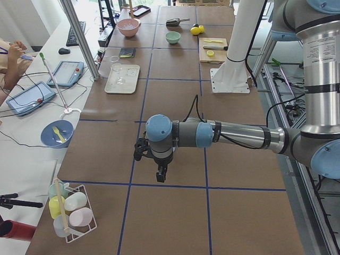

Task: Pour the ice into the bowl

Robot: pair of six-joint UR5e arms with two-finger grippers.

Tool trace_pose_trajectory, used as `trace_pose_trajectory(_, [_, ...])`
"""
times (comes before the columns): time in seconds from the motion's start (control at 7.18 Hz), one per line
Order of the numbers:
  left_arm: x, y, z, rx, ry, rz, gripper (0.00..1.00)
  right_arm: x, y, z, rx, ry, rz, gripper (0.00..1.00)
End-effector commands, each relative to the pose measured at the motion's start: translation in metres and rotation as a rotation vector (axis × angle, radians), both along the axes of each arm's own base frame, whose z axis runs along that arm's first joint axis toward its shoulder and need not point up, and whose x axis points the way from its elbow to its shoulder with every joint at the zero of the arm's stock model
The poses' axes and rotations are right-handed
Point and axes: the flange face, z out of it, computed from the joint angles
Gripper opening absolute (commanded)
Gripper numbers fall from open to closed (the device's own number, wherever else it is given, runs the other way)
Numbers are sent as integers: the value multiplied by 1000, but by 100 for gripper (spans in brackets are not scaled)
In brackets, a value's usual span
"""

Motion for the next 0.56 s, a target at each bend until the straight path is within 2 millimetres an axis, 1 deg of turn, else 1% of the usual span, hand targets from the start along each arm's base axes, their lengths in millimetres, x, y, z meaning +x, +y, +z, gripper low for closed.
trace_pose_trajectory(0.0, [-1, 0, -10, -64, -12, -89, 100, 0, 0, 1, -5, -5, 1, 100])
trace_pose_trajectory(0.14, [-7, 0, -9, -44, -86, -89, 100, -1, 0, 2, -7, -7, 0, 100])
trace_pose_trajectory(0.42, [-8, 1, -5, -46, -104, -88, 100, -2, -1, 1, 0, -7, -5, 100])
